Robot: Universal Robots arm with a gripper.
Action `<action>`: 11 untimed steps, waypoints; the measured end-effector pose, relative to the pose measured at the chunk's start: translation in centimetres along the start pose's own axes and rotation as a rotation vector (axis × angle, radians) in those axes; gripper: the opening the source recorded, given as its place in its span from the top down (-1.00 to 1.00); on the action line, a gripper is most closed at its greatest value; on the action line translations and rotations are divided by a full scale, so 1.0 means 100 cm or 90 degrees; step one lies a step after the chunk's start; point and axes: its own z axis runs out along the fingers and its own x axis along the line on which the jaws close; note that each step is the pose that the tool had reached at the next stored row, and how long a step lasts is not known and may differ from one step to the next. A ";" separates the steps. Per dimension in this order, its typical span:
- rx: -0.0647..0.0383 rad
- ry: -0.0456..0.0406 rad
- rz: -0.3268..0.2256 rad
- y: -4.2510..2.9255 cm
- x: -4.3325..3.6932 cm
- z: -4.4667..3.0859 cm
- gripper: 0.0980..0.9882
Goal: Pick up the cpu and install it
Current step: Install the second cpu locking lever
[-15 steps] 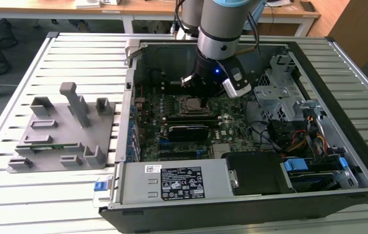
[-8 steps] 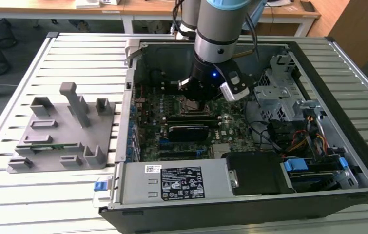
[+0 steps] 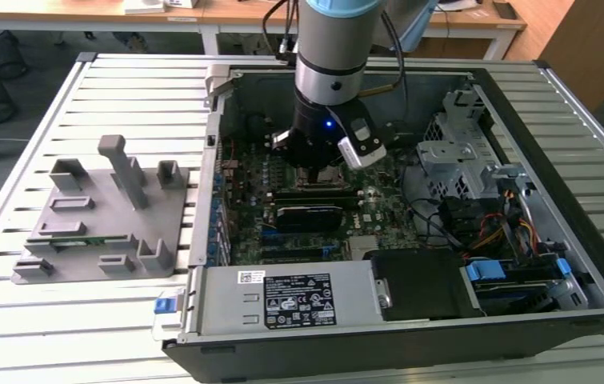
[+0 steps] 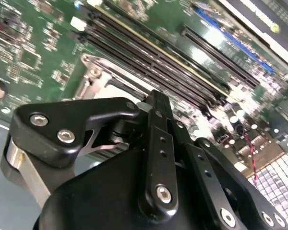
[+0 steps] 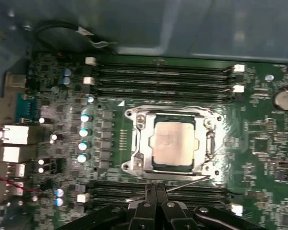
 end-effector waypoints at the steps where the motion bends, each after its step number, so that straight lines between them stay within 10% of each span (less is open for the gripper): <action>1: 0.000 0.0001 0.000 -0.0001 0.0007 0.0005 0.98; 11: -0.001 0.0068 0.000 -0.0016 0.0026 0.0135 0.98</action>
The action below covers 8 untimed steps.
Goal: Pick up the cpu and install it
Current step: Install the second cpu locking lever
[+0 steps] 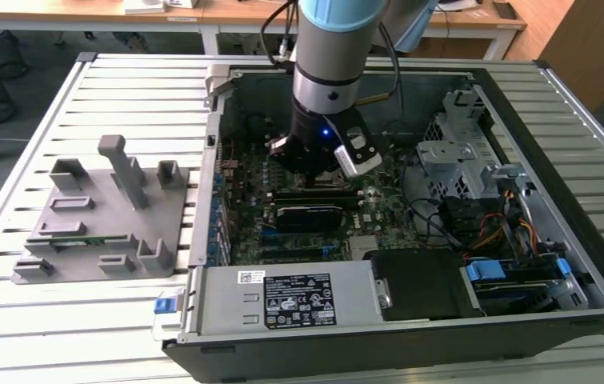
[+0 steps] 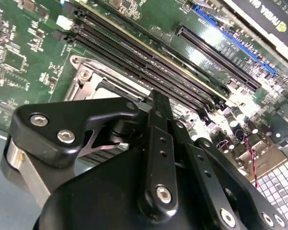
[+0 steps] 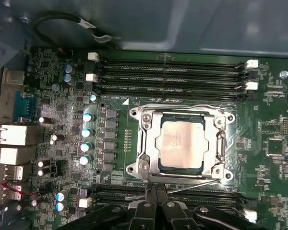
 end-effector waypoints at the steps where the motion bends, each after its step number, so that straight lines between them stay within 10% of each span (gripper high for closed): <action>1: 0.000 0.0003 0.000 -0.0001 0.0004 0.0012 0.98; 8: -0.009 0.0009 0.000 -0.0053 0.0020 0.0070 0.98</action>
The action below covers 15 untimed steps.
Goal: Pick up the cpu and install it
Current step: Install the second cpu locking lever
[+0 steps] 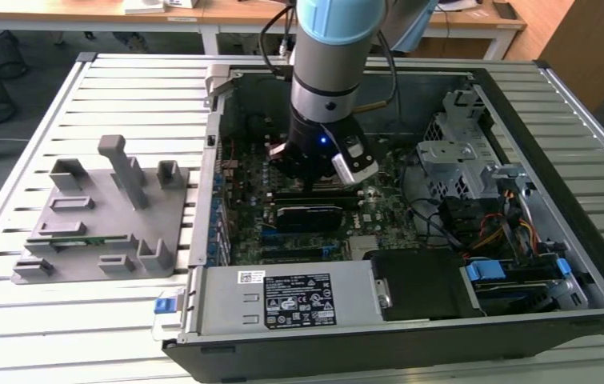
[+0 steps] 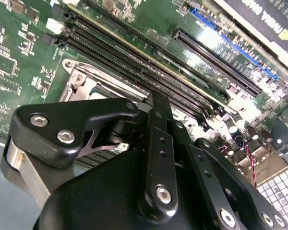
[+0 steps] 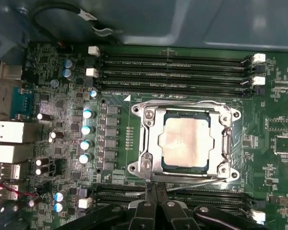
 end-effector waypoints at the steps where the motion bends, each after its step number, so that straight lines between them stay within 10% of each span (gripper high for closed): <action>1: -0.003 -0.0001 0.000 -0.0002 0.0011 0.0003 0.98; 11: -0.016 -0.0006 -0.001 -0.0037 0.0083 0.0057 0.98; 15: -0.030 -0.0012 -0.001 -0.0066 0.0088 0.0065 0.98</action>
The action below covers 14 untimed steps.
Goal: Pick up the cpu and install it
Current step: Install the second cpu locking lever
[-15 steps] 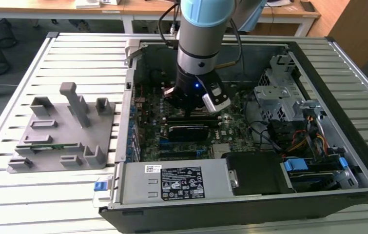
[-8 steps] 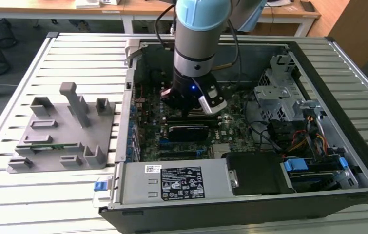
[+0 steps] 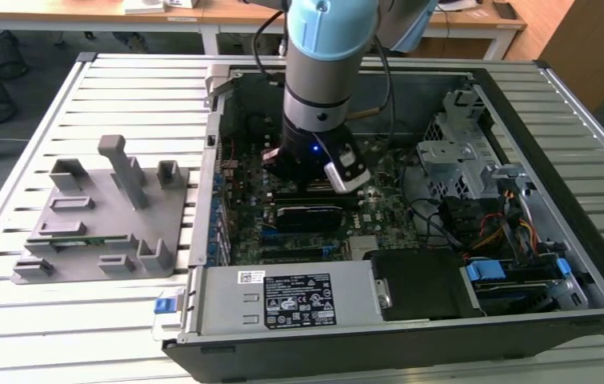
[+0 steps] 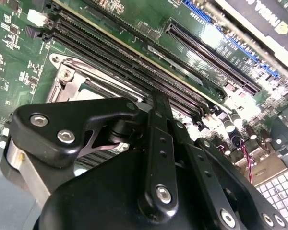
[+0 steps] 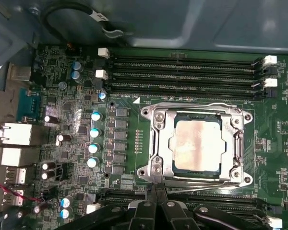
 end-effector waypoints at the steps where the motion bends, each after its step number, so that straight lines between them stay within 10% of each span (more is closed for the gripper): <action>1: -0.006 -0.0002 0.000 -0.0007 0.0002 0.0001 0.98; 14: -0.046 -0.0018 -0.002 -0.0061 0.0035 0.0039 0.98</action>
